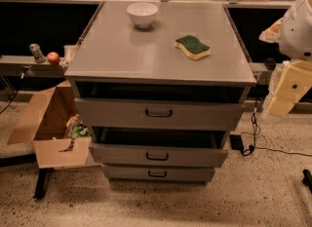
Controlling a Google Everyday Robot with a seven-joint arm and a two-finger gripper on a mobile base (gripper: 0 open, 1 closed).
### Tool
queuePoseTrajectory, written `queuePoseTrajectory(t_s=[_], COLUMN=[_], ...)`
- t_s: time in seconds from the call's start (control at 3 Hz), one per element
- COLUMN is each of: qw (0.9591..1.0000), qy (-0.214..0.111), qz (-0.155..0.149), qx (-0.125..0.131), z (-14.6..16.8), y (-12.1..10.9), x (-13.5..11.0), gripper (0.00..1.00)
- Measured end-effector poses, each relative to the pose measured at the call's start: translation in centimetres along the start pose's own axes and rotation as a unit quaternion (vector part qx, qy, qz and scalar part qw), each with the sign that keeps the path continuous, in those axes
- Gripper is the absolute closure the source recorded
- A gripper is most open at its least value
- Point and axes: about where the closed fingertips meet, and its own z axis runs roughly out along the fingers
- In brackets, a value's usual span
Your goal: Open middle drawer
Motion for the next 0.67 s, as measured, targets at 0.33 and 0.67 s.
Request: queuePoseTrajectory(t_s=[0.33, 0.67], qw=[1.0000, 0.9994], qy=[0.001, 0.018], qz=[-0.001, -0.026], qx=[-0.001, -0.018], z=[0.2, 4.8], y=[0.1, 1.4], x=[0.0, 0.1], gripper=[0.00, 0.00])
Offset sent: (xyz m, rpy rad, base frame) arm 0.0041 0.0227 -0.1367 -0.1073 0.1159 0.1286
